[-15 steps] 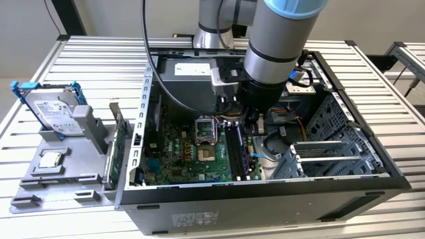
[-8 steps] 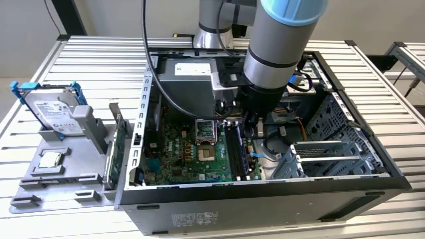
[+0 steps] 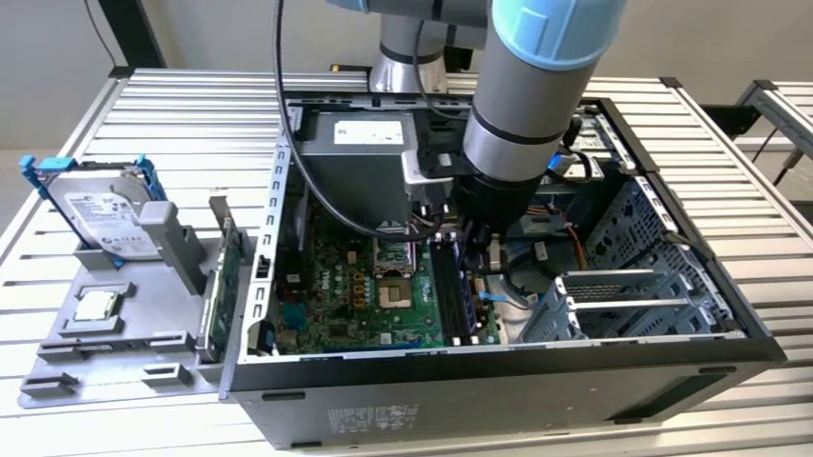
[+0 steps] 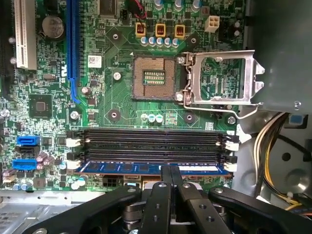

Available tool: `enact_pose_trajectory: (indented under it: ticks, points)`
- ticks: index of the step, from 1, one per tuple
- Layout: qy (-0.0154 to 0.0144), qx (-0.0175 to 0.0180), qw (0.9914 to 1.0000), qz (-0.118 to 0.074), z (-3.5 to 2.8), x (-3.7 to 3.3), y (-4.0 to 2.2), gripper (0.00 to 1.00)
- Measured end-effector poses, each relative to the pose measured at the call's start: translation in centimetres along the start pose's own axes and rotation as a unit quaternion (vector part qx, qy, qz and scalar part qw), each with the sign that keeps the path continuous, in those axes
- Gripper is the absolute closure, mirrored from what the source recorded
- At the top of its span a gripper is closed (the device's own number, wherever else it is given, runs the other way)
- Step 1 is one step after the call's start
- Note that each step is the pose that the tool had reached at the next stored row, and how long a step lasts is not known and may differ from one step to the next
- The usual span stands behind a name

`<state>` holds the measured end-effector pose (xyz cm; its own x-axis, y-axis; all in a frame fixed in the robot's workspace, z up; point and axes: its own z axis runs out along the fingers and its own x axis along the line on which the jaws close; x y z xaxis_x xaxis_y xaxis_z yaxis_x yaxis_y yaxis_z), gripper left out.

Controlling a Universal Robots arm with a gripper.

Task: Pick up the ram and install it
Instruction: 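Press down the ram until it locks into place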

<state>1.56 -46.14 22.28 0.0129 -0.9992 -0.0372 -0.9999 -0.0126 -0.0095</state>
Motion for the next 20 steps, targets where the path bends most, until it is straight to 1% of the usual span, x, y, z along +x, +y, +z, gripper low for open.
enact_pose_trajectory:
  ticks: [3,4,5,6,7,8,9,16,17,20]
  points:
    - [0.0003,-0.0001,1.0,0.0,0.53,0.03,0.01,1.0]
    - [0.0004,-0.0001,1.0,0.0,0.57,0.02,0.0,1.0]
    - [0.0007,-0.0001,1.0,0.0,0.47,0.0,-0.01,1.0]
    - [-0.0009,0.0003,1.0,0.0,0.12,-0.04,-0.01,1.0]
    - [-0.0019,0.0006,1.0,0.0,-0.2,-0.07,-0.02,1.0]
    - [-0.0009,0.0002,1.0,0.0,-0.77,-0.06,-0.01,1.0]
    - [-0.0006,0.0002,1.0,0.0,-1.24,-0.06,-0.01,1.0]
    - [-0.0005,0.0002,1.0,0.0,-4.4,-0.17,-0.04,1.0]
    - [-0.0006,0.0002,1.0,0.0,-4.75,-0.19,-0.05,1.0]
    - [-0.0007,0.0002,1.0,0.0,-4.85,-0.19,-0.05,1.0]
